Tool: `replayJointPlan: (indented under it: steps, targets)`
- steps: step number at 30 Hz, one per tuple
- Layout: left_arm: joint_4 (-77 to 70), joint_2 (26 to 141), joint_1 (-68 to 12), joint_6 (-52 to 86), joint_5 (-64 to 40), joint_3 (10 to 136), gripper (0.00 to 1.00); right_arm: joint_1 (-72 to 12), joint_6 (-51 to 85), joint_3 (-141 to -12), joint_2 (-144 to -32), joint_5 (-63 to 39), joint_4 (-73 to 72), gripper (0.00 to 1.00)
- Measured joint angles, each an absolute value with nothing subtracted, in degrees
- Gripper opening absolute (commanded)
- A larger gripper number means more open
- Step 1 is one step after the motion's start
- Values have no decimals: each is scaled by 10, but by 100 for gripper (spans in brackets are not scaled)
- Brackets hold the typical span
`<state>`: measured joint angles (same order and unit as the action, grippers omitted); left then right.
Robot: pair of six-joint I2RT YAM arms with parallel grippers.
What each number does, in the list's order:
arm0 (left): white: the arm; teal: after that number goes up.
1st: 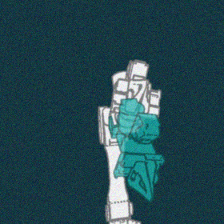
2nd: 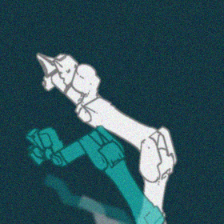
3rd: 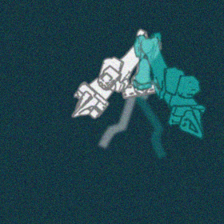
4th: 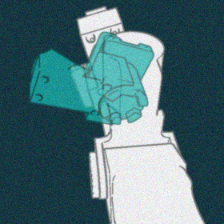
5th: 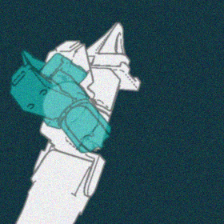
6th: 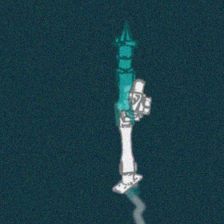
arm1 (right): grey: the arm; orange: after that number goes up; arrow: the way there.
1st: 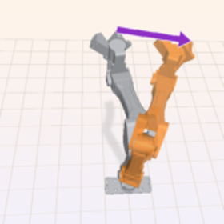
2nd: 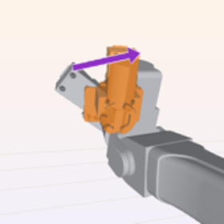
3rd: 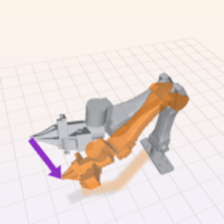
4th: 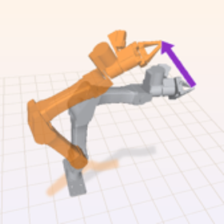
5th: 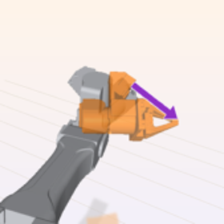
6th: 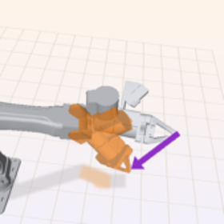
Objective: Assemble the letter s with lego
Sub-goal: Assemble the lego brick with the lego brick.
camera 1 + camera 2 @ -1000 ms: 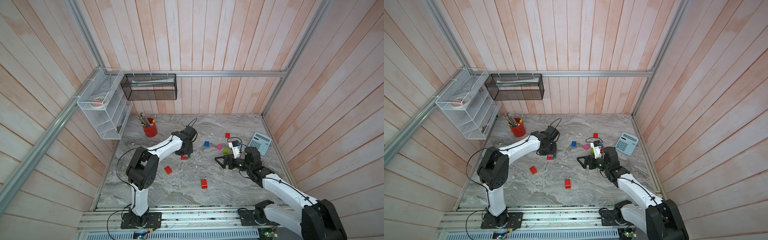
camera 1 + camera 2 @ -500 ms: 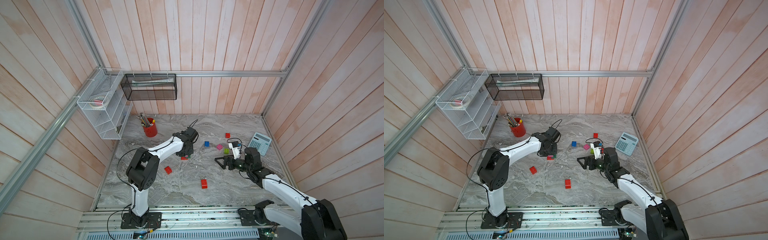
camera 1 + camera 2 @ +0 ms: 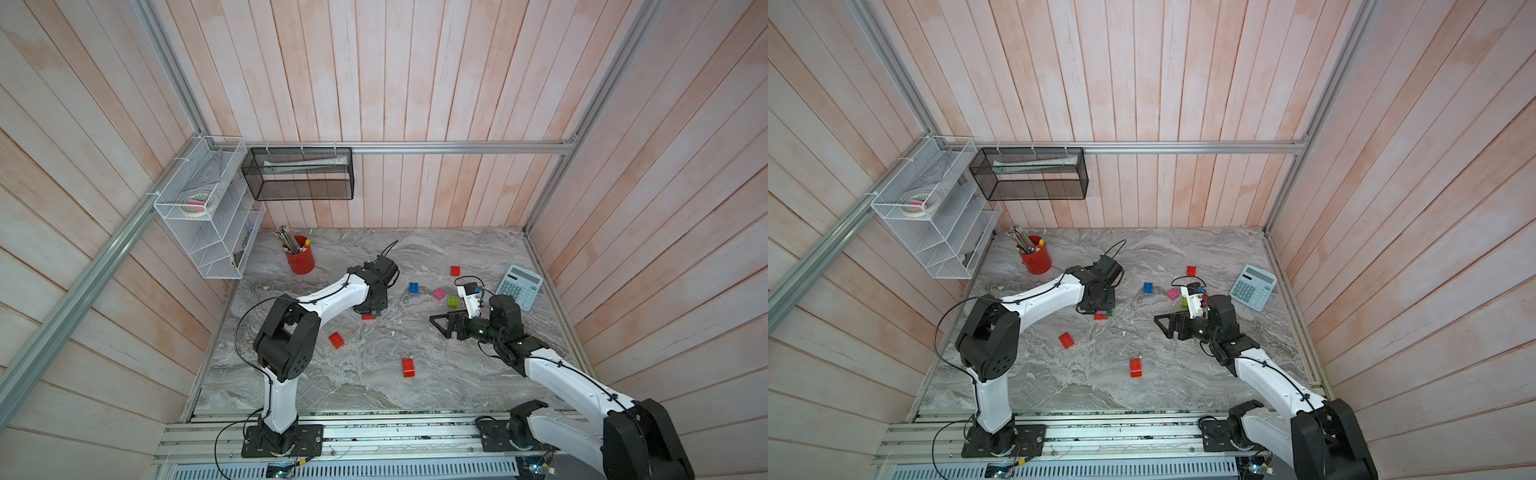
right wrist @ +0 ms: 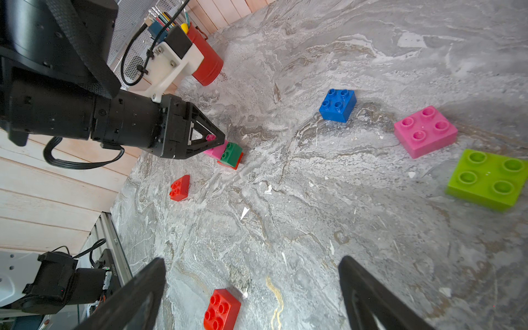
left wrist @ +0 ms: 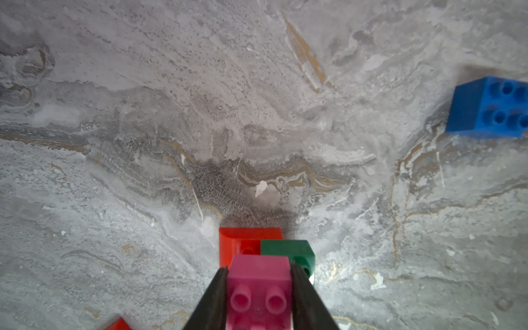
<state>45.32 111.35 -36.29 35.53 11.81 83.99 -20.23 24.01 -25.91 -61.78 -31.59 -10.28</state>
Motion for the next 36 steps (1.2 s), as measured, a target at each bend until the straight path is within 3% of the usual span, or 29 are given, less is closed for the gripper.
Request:
replayJointPlan:
  steps: [16,21,29,36]
  targets:
    - [488,1121,-364,336,123,865,54,-203,239,-263,-618,-316,-92,96]
    - [493,1119,-364,322,124,878,66,-206,237,-271,-618,-316,-82,96]
    - [494,1070,-350,276,102,879,95,-218,234,-297,-623,-305,-61,95]
    - [483,998,-322,230,62,849,100,-246,229,-321,-646,-280,-45,94]
